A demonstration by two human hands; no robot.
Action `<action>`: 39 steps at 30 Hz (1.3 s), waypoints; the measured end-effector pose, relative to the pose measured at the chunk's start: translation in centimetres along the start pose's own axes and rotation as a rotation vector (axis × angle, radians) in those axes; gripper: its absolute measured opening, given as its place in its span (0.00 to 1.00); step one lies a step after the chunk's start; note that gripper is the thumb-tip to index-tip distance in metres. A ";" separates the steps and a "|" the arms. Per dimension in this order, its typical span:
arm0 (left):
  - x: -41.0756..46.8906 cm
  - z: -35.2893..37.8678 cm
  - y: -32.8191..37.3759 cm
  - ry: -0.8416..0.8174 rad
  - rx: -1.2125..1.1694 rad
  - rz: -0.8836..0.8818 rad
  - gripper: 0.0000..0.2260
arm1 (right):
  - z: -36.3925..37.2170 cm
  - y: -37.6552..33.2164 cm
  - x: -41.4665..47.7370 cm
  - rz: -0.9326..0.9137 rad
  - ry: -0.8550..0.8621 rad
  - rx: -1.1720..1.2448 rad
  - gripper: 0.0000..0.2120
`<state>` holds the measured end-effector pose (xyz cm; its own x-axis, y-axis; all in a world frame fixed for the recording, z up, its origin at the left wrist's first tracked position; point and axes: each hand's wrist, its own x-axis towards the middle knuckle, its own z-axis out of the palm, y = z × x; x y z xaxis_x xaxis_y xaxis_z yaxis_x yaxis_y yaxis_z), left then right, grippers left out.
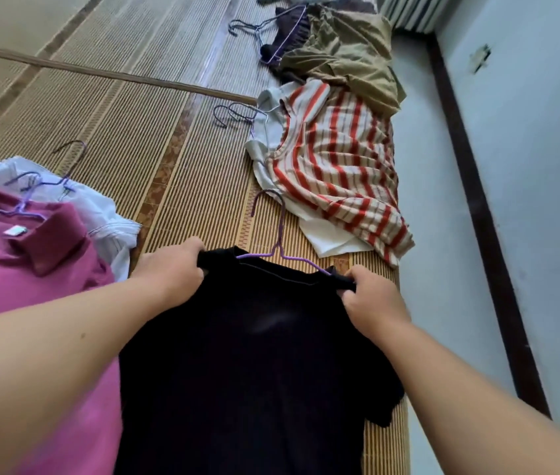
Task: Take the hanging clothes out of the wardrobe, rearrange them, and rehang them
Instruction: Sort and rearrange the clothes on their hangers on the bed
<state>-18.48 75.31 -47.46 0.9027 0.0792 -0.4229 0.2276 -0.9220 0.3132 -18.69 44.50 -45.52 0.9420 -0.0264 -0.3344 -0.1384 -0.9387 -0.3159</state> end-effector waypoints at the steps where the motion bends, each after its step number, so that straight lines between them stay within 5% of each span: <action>1: -0.7 -1.1 0.2 -0.004 -0.075 0.042 0.07 | -1.6 -0.1 -0.6 -0.012 0.022 -0.042 0.01; 4: -3.0 -4.3 1.2 0.027 -0.221 0.148 0.12 | -6.1 -0.4 -2.5 -0.063 0.013 -0.053 0.15; 7: -5.7 -7.4 2.4 0.049 -0.373 0.184 0.06 | -10.6 -1.1 -4.8 -0.092 -0.109 0.064 0.24; 13: -12.0 -10.9 7.5 0.070 -0.524 0.118 0.08 | -16.0 -2.6 -8.9 -0.253 -0.046 0.173 0.07; 21: -16.5 -15.1 19.2 0.079 -0.332 0.163 0.03 | -25.9 2.5 -10.5 -0.327 0.125 0.204 0.11; 27: -19.8 -15.5 29.8 0.254 -0.330 0.172 0.23 | -33.9 8.8 -8.5 -0.537 0.193 0.246 0.09; 33: -21.5 -13.4 39.2 0.318 -0.476 0.145 0.06 | -40.4 13.7 -7.3 -0.709 0.271 0.175 0.09; 39: -20.7 -13.5 44.9 0.286 -0.597 0.172 0.11 | -45.9 15.6 -5.4 -0.782 0.276 0.150 0.07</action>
<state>-22.03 37.37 -13.11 0.9864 0.1226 -0.1096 0.1604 -0.5699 0.8059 -11.88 14.18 -7.86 0.8214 0.5112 0.2530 0.5647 -0.6663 -0.4869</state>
